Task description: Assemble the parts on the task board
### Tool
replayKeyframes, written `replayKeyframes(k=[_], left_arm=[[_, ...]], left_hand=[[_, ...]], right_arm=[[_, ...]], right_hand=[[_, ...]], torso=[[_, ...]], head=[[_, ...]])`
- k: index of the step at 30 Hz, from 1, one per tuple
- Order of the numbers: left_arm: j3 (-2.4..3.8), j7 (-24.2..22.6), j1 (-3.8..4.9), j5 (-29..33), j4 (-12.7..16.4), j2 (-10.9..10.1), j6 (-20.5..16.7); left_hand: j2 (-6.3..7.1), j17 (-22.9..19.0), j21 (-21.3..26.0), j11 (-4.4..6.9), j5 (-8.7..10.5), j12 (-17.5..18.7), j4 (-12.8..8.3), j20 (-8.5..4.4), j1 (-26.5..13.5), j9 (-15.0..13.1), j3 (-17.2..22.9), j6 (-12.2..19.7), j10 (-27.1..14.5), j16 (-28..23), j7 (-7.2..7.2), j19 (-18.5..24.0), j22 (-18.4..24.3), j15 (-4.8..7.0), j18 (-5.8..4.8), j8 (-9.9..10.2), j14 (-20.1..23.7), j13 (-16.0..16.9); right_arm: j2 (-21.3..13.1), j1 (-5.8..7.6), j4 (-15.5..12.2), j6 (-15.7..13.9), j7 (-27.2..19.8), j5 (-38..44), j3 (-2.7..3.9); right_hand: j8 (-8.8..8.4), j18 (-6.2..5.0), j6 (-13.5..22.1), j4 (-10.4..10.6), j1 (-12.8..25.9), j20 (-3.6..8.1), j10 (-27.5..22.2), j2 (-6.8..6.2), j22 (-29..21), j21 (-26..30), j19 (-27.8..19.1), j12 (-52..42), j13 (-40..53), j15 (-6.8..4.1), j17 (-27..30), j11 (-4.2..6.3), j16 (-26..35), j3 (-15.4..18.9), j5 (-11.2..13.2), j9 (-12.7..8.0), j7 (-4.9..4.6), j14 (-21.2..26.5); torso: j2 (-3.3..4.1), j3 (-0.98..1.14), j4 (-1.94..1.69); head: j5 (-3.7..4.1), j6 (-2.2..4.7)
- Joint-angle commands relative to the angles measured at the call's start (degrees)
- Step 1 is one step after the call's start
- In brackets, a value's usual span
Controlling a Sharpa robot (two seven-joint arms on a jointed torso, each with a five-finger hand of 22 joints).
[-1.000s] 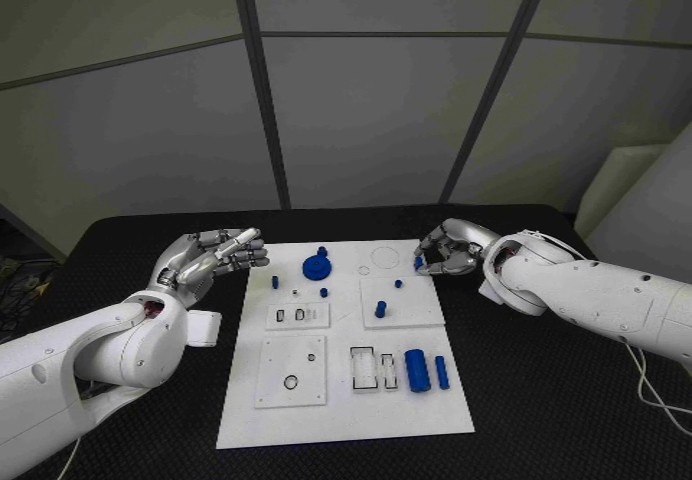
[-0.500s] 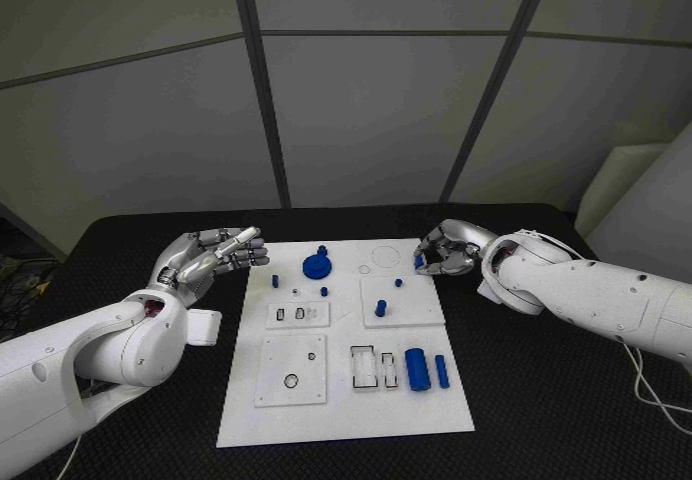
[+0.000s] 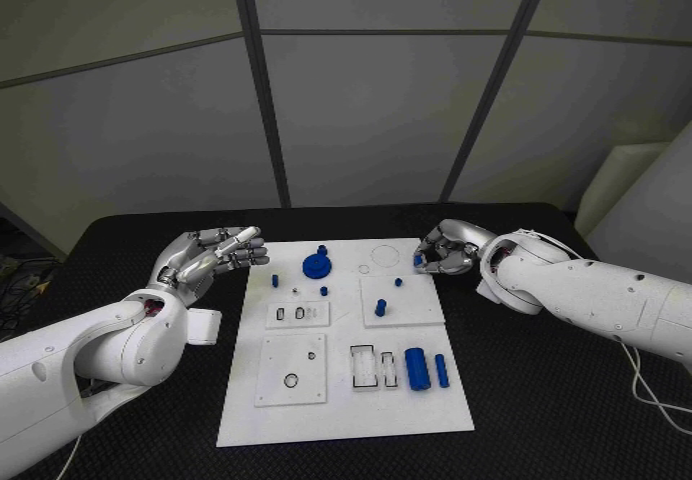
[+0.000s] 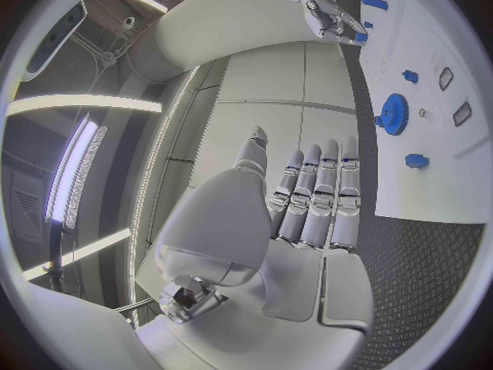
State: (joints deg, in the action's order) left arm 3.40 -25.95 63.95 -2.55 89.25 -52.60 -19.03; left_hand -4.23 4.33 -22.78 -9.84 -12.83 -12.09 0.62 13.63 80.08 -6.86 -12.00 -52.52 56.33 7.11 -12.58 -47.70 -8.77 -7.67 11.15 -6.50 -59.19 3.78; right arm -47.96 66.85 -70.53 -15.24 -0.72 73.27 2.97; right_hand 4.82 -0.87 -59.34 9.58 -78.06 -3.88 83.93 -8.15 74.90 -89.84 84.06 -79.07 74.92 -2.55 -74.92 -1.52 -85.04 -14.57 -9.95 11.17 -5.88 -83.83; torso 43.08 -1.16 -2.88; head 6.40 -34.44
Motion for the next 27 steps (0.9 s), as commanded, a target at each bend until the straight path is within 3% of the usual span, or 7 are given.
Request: replayKeyframes(k=[1,7,11,14,23,27], left_arm=[[0.06,-0.5,0.06,-0.3,0.0,0.0,0.6],[0.06,-0.5,0.05,-0.3,0.0,0.0,0.7],[0.06,-0.4,0.04,-0.3,0.0,0.0,0.7],[0.06,-0.4,0.02,-0.3,0.0,-0.1,0.7],[0.06,-0.4,-0.01,-0.3,0.0,-0.2,0.7],[0.06,-0.4,-0.01,-0.3,-0.1,-0.2,0.7]], left_hand=[[-0.7,-0.1,0.4,-0.02,0.29,0.3,-0.3,0.45,0.1,0.1,-0.2,-0.4,0.3,-0.2,0.05,0.1,0.1,-0.38,-0.78,0.4,-0.1,0.0],[-0.7,-0.1,0.4,-0.02,0.29,0.3,-0.3,0.45,0.1,0.1,-0.2,-0.4,0.3,-0.2,0.05,0.1,0.1,-0.38,-0.78,0.4,-0.1,0.0],[-0.83,-0.1,0.4,-0.02,0.28,0.5,-0.5,0.46,0.1,0.1,-0.3,-0.4,0.3,-0.3,0.05,0.1,0.1,-0.38,-0.78,0.5,-0.2,0.0],[-0.83,-0.1,0.4,-0.02,0.28,0.5,-0.5,0.46,0.1,0.1,-0.3,-0.4,0.3,-0.3,0.05,0.1,0.1,-0.38,-0.78,0.5,-0.2,0.0],[-0.83,-0.1,0.4,-0.02,0.28,0.5,-0.5,0.46,0.1,0.1,-0.3,-0.4,0.3,-0.3,0.05,0.1,0.1,-0.38,-0.78,0.5,-0.2,0.0],[-0.83,-0.1,0.4,-0.02,0.28,0.5,-0.5,0.46,0.1,0.1,-0.3,-0.4,0.3,-0.3,0.05,0.1,0.1,-0.38,-0.78,0.5,-0.2,0.0]], right_arm=[[0.0,0.09,0.0,-1.7,0.9,0.3,0.03],[0.0,0.09,-0.2,-3.8,1.4,0.3,0.03],[-0.1,0.08,-1.0,-5.1,1.0,0.1,0.04],[-0.5,0.08,-2.2,-6.3,0.8,0.1,0.05],[-2.2,0.15,-10.3,-10.8,5.3,2.2,0.13],[-1.8,0.18,-14.1,-11.6,8.0,4.5,0.16]], right_hand=[[0.68,0.87,-1.7,0.1,-0.3,0.43,1.0,1.4,15.1,-0.2,5.9,-0.4,6.8,-0.55,-5.7,0.69,-0.3,-0.7,-0.4,0.2,0.43,-4.2],[1.19,0.87,-3.8,-0.5,-1.0,0.93,1.3,3.26,15.1,-0.2,5.9,-0.8,7.1,-1.1,-6.2,1.36,-0.6,-1.8,-0.8,0.7,1.21,-4.3],[1.16,0.87,-4.2,-1.0,-1.4,1.12,1.3,3.59,15.1,-0.2,5.9,-0.9,7.2,-1.28,-6.5,1.54,-0.7,-2.2,-1.2,0.8,1.39,-4.3],[1.0,0.87,-4.5,-1.5,-1.3,1.31,1.4,3.58,15.1,-0.2,5.9,-0.9,7.2,-1.42,-6.6,1.64,-0.8,-2.3,-2.9,0.9,1.47,-4.4],[0.83,0.87,-4.9,-1.6,-0.4,1.41,1.5,3.19,15.1,-0.2,5.9,-1.0,7.3,-1.48,-6.9,1.72,-0.9,-2.0,-3.1,1.1,1.57,-4.4],[0.82,0.87,-5.0,-1.7,-0.4,1.43,1.5,3.18,15.1,-0.2,5.9,-1.1,7.4,-1.5,-6.8,1.76,-0.9,-2.0,-2.9,1.1,1.63,-4.4]], torso=[[0.03,0.0,-0.03],[-0.01,0.01,0.0],[-0.01,0.05,-0.02],[-0.1,0.07,0.07],[-0.5,-0.15,-0.04],[-0.68,-0.25,-0.16]], head=[[0.0,-0.06],[-0.03,-0.17],[-0.06,-0.11],[-0.11,-0.1],[0.03,-0.12],[-0.3,-0.29]])
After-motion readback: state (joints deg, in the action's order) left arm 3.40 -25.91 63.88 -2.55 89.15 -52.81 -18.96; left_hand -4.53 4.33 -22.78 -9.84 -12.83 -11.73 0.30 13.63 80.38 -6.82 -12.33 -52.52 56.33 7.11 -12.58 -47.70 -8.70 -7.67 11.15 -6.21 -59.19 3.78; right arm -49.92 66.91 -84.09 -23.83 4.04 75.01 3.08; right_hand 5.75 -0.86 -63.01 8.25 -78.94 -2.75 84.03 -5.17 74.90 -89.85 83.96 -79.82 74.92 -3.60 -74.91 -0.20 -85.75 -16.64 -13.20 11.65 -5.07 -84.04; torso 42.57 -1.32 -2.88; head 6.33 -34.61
